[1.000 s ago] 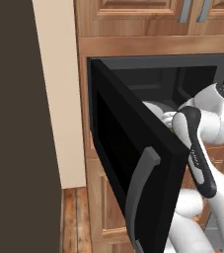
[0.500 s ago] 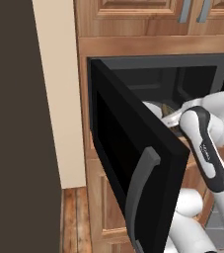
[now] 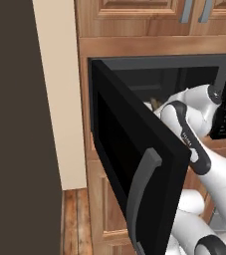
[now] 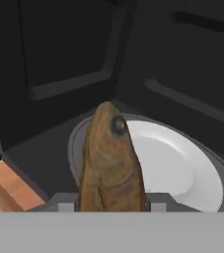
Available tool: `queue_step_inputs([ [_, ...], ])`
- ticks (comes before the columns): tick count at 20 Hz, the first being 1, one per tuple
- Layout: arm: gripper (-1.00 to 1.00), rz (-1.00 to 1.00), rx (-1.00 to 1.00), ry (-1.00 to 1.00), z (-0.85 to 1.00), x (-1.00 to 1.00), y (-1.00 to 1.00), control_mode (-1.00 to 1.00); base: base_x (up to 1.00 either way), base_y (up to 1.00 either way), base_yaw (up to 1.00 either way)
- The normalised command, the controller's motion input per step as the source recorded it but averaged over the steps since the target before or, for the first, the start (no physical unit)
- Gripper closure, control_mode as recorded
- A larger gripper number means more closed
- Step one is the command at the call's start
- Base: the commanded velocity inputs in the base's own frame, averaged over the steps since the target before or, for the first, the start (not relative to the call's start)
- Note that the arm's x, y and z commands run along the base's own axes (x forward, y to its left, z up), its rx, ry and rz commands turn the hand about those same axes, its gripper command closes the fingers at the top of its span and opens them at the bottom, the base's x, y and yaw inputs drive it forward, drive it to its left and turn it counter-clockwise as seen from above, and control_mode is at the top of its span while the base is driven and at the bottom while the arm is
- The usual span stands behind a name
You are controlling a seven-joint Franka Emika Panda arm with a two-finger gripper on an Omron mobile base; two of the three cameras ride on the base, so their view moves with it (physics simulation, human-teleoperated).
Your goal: Pick the fish from the counter and place it in the microwave.
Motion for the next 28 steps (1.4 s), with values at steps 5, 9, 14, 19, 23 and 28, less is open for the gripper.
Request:
queue_step_inputs([
  [5,1.0,0.05,-0.27,-0.09,0.03,0.32,0.02,-1.0,0.0,0.0,0.0],
  [9,1.0,0.1,-0.27,-0.17,0.0,0.45,0.0,-1.0,0.0,0.0,0.0],
  [14,1.0,0.06,-0.23,-0.15,-0.07,0.33,0.0,-1.0,0.0,0.0,0.0],
  [19,1.0,0.08,-0.08,-0.1,0.0,0.27,0.0,-1.0,0.0,0.0,0.0],
  [23,1.0,0.04,-0.01,-0.02,-0.04,0.3,0.0,-1.0,0.0,0.0,0.0],
  [28,1.0,0.03,0.0,-0.01,0.0,0.44,0.0,-1.0,0.0,0.0,0.0],
])
